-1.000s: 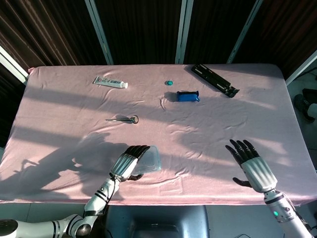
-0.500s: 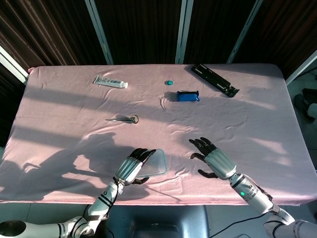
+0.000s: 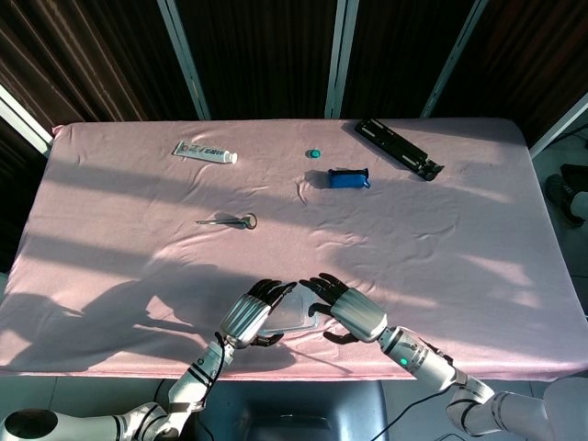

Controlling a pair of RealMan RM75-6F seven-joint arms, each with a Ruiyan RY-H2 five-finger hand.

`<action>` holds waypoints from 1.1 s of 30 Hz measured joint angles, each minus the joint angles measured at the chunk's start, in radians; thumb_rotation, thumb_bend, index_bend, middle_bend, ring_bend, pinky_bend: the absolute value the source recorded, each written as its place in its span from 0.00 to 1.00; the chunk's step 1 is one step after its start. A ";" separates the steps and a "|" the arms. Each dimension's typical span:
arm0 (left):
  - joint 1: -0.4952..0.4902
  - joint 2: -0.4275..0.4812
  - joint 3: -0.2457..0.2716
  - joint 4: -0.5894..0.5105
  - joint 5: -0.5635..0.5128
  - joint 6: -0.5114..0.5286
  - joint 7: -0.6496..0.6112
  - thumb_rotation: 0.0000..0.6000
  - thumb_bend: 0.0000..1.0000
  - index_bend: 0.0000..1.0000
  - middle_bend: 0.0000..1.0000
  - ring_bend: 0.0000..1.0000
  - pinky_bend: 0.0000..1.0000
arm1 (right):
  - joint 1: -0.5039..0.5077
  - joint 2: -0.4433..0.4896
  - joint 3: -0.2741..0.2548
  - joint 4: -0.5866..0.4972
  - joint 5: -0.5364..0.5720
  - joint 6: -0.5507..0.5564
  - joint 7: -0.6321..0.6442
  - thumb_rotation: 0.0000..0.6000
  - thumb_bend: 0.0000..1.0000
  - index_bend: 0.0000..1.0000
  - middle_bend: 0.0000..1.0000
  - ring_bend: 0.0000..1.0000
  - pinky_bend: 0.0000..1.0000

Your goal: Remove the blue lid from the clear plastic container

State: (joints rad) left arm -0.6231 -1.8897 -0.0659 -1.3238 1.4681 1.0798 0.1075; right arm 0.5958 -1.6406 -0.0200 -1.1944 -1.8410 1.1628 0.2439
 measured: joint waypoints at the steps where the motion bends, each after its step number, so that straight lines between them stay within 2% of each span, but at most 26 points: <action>1: 0.000 0.000 0.000 0.000 0.000 -0.001 0.000 1.00 0.37 0.00 0.51 0.49 0.51 | 0.004 -0.006 -0.001 0.002 0.004 0.000 -0.001 1.00 0.41 0.53 0.07 0.00 0.00; 22: 0.006 0.007 0.015 0.021 0.013 0.002 -0.012 1.00 0.37 0.00 0.52 0.50 0.52 | 0.051 -0.050 -0.003 0.013 0.066 -0.018 -0.035 1.00 0.41 0.66 0.11 0.00 0.00; 33: 0.010 0.007 0.021 0.028 0.020 0.007 -0.020 1.00 0.37 0.00 0.52 0.50 0.52 | 0.064 -0.064 -0.006 0.009 0.083 -0.013 -0.031 1.00 0.42 0.68 0.12 0.00 0.00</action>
State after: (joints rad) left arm -0.6129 -1.8822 -0.0452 -1.2956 1.4885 1.0866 0.0872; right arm 0.6595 -1.7044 -0.0262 -1.1858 -1.7584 1.1496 0.2126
